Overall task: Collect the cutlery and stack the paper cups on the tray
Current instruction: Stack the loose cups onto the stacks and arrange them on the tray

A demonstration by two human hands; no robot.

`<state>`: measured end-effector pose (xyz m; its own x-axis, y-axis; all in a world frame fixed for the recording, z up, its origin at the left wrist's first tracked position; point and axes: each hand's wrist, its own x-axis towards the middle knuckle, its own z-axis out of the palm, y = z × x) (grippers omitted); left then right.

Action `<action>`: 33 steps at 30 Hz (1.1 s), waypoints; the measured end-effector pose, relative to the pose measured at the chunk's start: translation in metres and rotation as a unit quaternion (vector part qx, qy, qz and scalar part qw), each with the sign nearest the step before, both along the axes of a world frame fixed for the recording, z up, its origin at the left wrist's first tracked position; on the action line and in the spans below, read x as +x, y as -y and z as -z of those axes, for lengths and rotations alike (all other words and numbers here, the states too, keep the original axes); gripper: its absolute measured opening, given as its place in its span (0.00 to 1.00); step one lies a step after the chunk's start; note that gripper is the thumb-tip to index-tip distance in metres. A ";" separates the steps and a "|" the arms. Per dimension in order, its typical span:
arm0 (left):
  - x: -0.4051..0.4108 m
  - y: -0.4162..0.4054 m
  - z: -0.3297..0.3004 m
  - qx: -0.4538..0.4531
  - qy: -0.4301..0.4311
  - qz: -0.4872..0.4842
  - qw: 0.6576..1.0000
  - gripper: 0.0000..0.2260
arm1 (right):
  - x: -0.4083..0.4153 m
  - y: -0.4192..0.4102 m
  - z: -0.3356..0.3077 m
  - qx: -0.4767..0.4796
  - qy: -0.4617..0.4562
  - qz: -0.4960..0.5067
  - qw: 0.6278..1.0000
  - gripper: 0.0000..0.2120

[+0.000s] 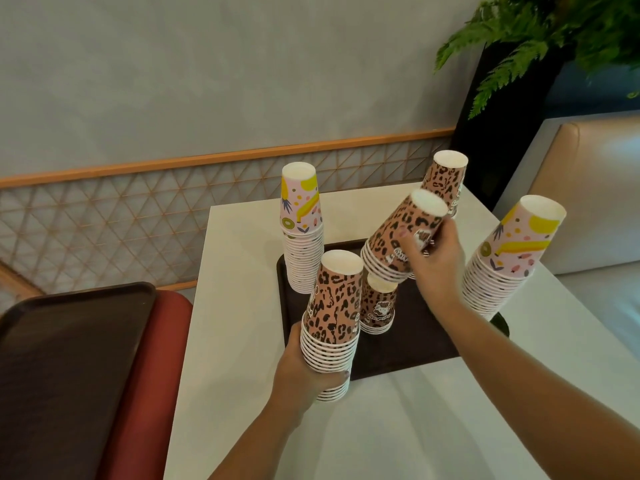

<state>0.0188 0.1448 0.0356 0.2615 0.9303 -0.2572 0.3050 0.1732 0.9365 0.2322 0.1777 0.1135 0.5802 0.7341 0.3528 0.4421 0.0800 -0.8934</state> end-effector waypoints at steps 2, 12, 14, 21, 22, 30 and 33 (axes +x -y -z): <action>0.001 -0.001 0.000 0.004 0.003 0.005 1.000 0.41 | -0.003 0.003 0.017 -0.027 0.007 -0.013 1.000 0.27; 0.002 0.000 -0.005 0.015 0.016 0.009 1.000 0.39 | -0.034 0.023 0.025 -0.023 0.036 -0.057 0.997 0.33; 0.002 0.001 -0.005 0.020 0.009 0.010 1.000 0.40 | -0.046 0.030 0.014 -0.010 0.046 -0.131 0.990 0.34; 0.003 0.002 -0.008 0.023 0.006 0.008 1.000 0.39 | -0.069 0.039 -0.004 -0.106 0.048 -0.219 0.969 0.33; 0.003 0.002 -0.008 0.023 0.005 0.007 1.000 0.39 | -0.070 0.038 -0.005 -0.105 0.046 -0.214 0.970 0.33; 0.004 0.003 -0.008 0.011 -0.008 0.011 1.000 0.40 | -0.061 0.034 -0.015 -0.028 0.019 -0.162 0.986 0.25; 0.004 0.004 -0.007 0.001 -0.010 0.010 1.000 0.40 | -0.054 0.031 -0.024 0.011 -0.023 -0.144 0.989 0.29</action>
